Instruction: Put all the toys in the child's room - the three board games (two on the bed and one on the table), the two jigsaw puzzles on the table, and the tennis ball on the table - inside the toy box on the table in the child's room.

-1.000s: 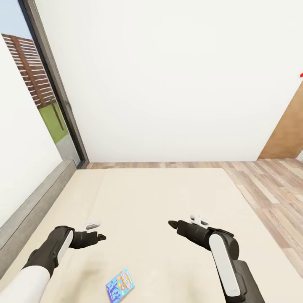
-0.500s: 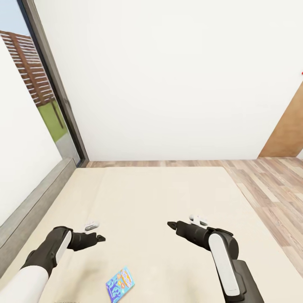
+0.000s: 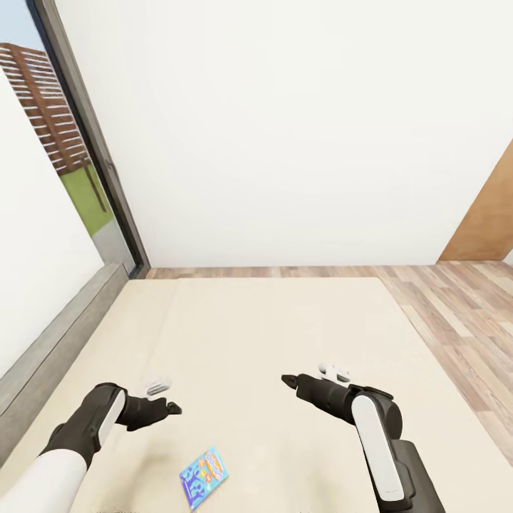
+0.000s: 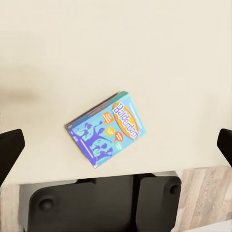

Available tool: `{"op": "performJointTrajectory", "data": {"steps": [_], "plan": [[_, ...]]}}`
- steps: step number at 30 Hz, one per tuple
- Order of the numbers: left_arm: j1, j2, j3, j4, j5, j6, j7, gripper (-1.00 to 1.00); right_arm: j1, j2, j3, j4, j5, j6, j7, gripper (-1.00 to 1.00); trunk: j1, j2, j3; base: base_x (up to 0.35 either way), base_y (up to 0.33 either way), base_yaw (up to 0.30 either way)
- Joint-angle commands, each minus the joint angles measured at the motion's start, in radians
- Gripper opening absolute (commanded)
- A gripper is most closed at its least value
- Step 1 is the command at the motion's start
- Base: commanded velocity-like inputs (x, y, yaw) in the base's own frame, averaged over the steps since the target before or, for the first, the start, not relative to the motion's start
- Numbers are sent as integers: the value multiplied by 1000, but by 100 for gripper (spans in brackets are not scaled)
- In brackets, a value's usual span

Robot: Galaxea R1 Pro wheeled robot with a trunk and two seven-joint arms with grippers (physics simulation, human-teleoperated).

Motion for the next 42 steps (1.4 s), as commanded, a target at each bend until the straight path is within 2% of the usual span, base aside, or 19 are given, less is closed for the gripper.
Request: {"op": "performJointTrajectory", "data": {"steps": [1, 5, 7, 10, 12, 17, 28, 37, 42], "plan": [[-1, -4, 1, -1, 5, 3, 11, 100, -1, 1, 0, -1, -11, 3, -10, 100, 1, -2, -4, 0, 0, 0], [-1, -10, -3, -3, 2, -30, 77, 100, -1, 1, 0, -1, -11, 3, -10, 100, 1, -2, -10, 0, 0, 0], [-1, -11, -5, -2, 0, -80, 140, 100, -1, 1, 0, -1, -11, 3, -10, 100, 1, -2, -14, 0, 0, 0], [-1, -11, -9, -1, -6, -143, 200, 100, -1, 1, 0, -1, -11, 3, -10, 100, 1, -2, -18, 0, 0, 0], [-1, -9, -11, 0, -10, -169, 221, 100, -1, 0, 0, -1, -11, 3, -10, 100, 1, -2, -22, 0, 0, 0], [-1, -6, -12, 0, -11, -185, 231, 100, -1, -1, 0, -1, -11, 3, -10, 100, 1, -2, -30, 0, 0, 0], [-1, -5, -3, 0, -3, -183, 202, 100, -1, -8, -3, -1, -11, 3, -10, 100, 1, -2, -48, 0, 0, 0], [-1, -2, 1, 0, 3, -171, 94, 100, -1, -8, -3, -1, -11, 3, -10, 100, 1, -2, -63, 0, 0, 0], [-1, 13, 4, 0, 4, -132, 12, 100, -1, -9, -4, -1, -11, 2, -10, 100, 1, -2, -71, 0, 0, 0]]}}
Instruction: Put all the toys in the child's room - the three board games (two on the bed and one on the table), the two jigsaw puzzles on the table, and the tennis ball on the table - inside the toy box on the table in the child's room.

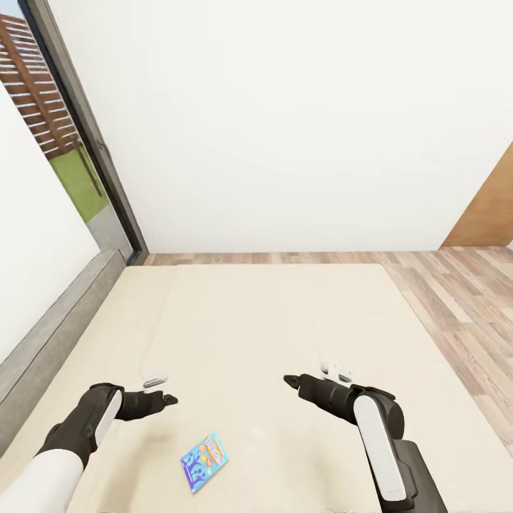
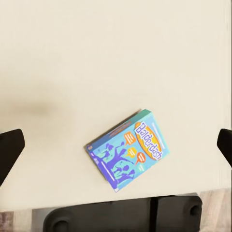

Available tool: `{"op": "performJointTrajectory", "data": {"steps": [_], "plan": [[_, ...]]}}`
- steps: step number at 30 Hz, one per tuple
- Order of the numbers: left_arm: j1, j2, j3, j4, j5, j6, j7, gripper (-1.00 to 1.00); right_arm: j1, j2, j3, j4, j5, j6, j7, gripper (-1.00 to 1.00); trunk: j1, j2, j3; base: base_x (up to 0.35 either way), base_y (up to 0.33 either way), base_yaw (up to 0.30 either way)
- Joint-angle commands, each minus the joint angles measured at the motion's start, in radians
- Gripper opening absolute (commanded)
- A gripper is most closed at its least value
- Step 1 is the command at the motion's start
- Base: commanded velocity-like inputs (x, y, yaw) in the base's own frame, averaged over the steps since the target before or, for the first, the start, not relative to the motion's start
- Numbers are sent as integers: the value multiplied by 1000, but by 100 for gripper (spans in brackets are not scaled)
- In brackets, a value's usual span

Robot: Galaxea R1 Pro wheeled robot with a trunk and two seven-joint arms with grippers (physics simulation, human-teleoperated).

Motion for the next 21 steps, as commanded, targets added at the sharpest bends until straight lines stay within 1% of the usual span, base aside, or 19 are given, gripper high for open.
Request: {"op": "performJointTrajectory", "data": {"steps": [1, 3, 6, 7, 11, 21], "plan": [[-1, 5, 3, -1, 7, 23, -25, 100, -1, 1, -1, -1, -11, 3, -10, 100, 1, -2, -4, 0, 0, 0], [-1, 15, 15, -1, 7, 64, -79, 100, -1, 2, -1, -1, -11, 4, -10, 100, 1, -2, -7, 0, 0, 0], [-4, 17, 33, -1, 8, 89, -105, 100, -1, 2, 0, -1, -11, 3, -10, 100, 1, -2, -12, 0, 0, 0], [-6, 17, 46, -1, 8, 99, -114, 100, -1, 2, -1, -1, -11, 3, -10, 100, 1, -2, -13, 0, 0, 0], [-7, 13, 59, -2, 8, 108, -121, 100, -1, 2, -1, -1, -11, 3, -10, 100, 1, -2, -20, 0, 0, 0], [-7, 13, 61, -4, 7, 109, -124, 100, -1, 1, -1, -1, -11, 3, -10, 100, 1, -2, -36, 0, 0, 0]]}}
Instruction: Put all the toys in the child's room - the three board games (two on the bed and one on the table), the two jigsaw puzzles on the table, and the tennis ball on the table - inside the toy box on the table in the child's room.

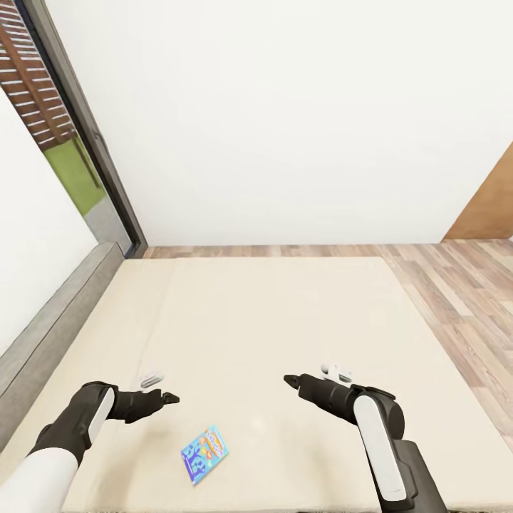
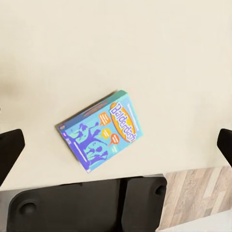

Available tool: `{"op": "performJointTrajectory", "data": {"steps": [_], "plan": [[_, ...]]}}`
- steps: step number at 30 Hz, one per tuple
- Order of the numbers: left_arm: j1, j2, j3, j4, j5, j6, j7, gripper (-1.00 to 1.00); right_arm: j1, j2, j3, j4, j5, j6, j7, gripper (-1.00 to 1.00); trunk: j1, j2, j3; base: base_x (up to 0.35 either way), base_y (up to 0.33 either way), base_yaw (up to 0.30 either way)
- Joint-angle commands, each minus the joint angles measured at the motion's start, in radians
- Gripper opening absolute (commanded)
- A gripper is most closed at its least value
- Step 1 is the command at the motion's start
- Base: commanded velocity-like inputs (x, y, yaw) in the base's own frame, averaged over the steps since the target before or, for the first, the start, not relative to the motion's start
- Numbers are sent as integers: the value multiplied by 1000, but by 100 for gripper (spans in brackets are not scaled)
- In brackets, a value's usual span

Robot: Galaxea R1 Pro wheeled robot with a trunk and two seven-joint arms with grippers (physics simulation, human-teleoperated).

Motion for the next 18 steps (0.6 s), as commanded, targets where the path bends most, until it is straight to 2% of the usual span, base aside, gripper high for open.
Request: {"op": "performJointTrajectory", "data": {"steps": [1, 12, 18], "plan": [[-1, -1, 2, -1, 7, 9, 1, 100, -1, 0, -1, -1, -11, 3, -10, 100, 0, -2, -3, 0, 0, 0], [-1, -5, 2, -22, 7, 7, 6, 100, -1, -1, -1, -1, -11, 3, -10, 100, 0, -2, -22, 0, 0, 0], [-9, -31, -3, -75, -3, 8, 52, 100, -1, -2, -2, -1, -11, 3, -10, 100, 0, -2, -31, 0, 0, 0]]}}
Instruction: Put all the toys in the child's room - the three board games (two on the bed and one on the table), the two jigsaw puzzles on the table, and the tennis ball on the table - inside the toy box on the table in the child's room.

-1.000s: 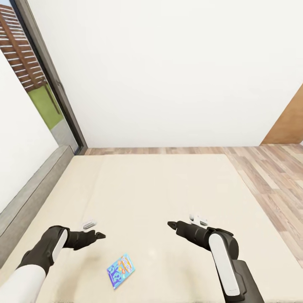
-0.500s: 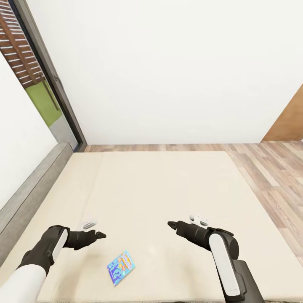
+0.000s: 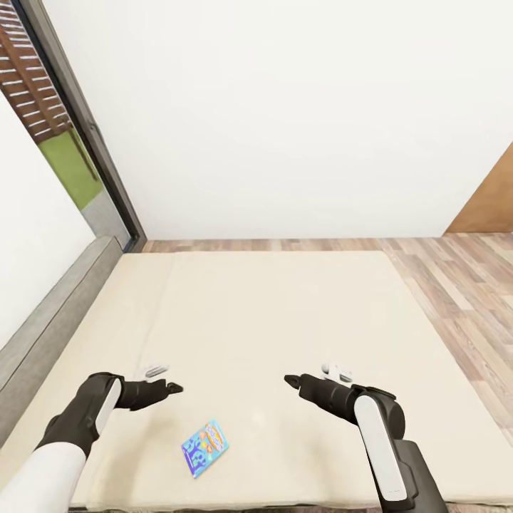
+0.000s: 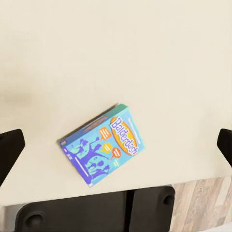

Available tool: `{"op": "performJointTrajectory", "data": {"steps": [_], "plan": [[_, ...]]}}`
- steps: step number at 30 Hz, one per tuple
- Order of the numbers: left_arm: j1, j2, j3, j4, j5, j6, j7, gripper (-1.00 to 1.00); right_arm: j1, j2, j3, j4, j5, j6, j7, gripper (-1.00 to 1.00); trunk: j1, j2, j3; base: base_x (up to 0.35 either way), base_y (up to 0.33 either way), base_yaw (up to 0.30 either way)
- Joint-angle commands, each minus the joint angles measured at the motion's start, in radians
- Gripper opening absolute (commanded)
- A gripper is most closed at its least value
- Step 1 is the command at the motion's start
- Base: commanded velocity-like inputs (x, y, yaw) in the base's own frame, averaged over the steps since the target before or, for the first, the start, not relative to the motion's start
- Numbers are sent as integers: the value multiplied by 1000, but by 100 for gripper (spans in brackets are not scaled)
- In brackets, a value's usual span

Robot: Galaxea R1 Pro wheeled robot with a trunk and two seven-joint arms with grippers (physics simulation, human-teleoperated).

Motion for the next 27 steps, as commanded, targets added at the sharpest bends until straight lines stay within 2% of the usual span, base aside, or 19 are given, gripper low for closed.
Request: {"op": "performJointTrajectory", "data": {"steps": [1, 7, 14, 16, 18, 21, 27], "plan": [[-2, -2, 3, -2, 8, 8, 24, 100, -1, 1, -1, -1, -11, 4, -10, 100, 0, -2, -3, 0, 0, 0], [-4, -7, 8, -4, 16, 10, 72, 100, -1, 6, -1, -1, -11, 3, -9, 100, 0, -2, -13, 0, 0, 0], [-5, -12, 8, -5, 17, 32, 61, 100, -1, 8, -1, -1, -11, 2, -9, 100, 0, -2, -25, 0, 0, 0], [-5, -9, 7, -7, 21, 69, 25, 100, -1, 7, -1, -1, -11, 1, -9, 100, 0, -2, -28, 0, 0, 0], [-5, -6, 6, -10, 24, 101, -38, 100, -1, 7, -1, -1, -11, 1, -9, 100, 0, -2, -31, 0, 0, 0], [-5, -4, 0, -12, 21, 126, -158, 100, -1, 7, -1, -1, -11, 1, -9, 100, 0, -2, -36, 0, 0, 0], [-5, -1, -1, -13, 18, 133, -209, 100, -1, 5, -1, -1, -11, 1, -9, 100, 0, -2, -46, 0, 0, 0]]}}
